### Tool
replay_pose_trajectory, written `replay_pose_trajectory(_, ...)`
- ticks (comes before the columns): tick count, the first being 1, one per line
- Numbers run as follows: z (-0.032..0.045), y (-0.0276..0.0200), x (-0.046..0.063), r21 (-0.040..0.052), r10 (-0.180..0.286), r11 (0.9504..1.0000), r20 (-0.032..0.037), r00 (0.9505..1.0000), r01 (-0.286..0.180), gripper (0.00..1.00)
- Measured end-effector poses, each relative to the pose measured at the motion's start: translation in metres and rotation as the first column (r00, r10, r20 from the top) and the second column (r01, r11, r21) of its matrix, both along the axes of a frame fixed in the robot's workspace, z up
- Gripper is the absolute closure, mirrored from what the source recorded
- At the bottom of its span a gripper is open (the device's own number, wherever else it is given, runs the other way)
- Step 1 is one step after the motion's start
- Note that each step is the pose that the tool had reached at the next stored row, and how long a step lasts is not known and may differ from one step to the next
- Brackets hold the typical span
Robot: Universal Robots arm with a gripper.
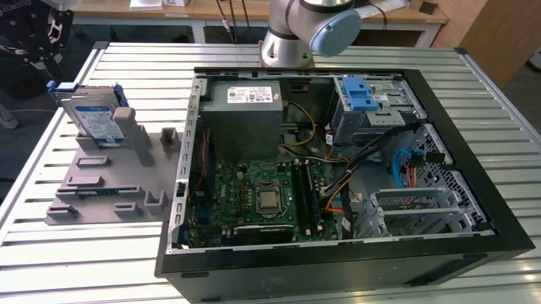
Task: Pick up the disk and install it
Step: 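Pick up the disk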
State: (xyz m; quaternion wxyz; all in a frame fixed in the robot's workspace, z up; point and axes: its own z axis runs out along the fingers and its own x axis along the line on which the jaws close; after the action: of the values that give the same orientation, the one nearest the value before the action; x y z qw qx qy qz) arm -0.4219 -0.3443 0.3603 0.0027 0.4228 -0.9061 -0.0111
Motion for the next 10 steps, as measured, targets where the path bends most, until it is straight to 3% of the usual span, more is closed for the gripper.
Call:
replay_pose_trajectory(5, -0.0023, 0.0, -0.0001, 0.0, 0.09, 0.996, 0.0001, 0.996, -0.09, 0.89)
replay_pose_trajectory(10, -0.004, 0.0, -0.0001, 0.0003, 0.18, 0.9837, 0.0002, 0.9837, -0.18, 0.89)
